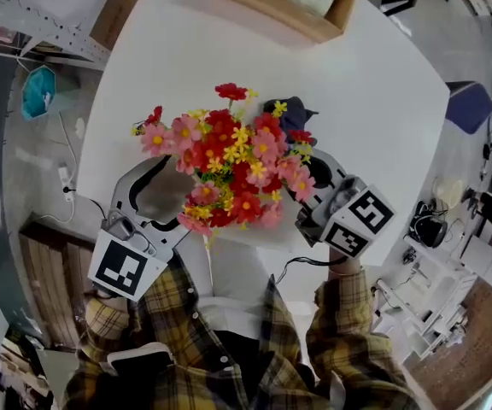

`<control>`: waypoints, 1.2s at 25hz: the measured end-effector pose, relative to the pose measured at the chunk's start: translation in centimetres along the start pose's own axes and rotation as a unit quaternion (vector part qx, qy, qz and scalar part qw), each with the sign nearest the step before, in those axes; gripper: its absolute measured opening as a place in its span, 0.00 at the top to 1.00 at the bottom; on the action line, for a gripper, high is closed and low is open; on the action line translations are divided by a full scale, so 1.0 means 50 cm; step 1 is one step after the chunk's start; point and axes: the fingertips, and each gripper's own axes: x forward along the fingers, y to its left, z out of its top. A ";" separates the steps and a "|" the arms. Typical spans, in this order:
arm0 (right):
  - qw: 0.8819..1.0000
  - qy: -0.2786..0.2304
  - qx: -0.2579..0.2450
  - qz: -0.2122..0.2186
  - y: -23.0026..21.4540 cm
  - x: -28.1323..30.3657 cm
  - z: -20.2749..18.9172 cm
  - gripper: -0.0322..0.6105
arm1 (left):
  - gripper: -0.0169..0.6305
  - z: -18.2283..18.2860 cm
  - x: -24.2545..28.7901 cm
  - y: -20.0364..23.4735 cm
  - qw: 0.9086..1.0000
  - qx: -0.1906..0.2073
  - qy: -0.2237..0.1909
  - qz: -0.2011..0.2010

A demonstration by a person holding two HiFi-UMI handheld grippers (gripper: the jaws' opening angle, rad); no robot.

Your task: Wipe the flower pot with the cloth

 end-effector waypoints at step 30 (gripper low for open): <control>0.997 0.047 -0.007 0.067 -0.047 0.074 0.067 0.93 | 0.43 0.055 0.076 0.027 0.979 0.100 0.026 -0.174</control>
